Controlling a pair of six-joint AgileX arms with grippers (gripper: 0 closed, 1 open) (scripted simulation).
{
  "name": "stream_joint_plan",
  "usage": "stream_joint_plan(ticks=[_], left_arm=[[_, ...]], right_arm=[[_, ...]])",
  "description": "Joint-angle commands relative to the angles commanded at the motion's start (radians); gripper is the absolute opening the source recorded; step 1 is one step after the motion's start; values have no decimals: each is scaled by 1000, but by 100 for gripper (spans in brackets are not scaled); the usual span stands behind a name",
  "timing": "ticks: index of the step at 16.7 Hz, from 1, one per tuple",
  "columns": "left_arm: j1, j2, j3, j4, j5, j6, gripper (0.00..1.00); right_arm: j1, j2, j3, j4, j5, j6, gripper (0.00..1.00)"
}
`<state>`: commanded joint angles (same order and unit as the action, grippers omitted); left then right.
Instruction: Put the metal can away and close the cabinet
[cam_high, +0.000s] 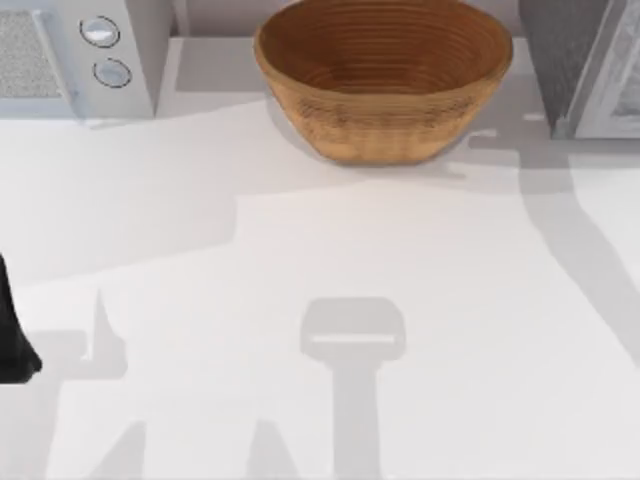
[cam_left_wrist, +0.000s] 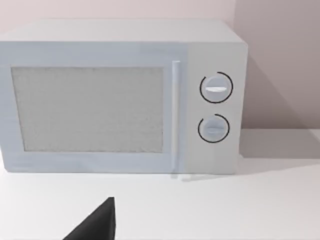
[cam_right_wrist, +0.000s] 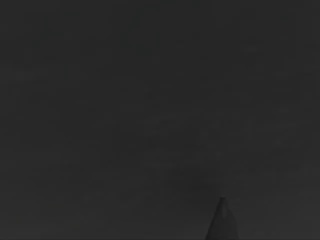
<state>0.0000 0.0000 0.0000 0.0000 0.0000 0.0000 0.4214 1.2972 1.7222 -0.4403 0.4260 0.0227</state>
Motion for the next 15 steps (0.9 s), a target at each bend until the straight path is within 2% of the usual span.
stream_joint_plan(ticks=[7, 15], left_arm=[[0, 0, 0, 0, 0, 0, 100], [0, 0, 0, 0, 0, 0, 100]], right_arm=[[-3, -19, 7, -5, 34, -11, 100], [-84, 129, 111, 39, -45, -10, 100]])
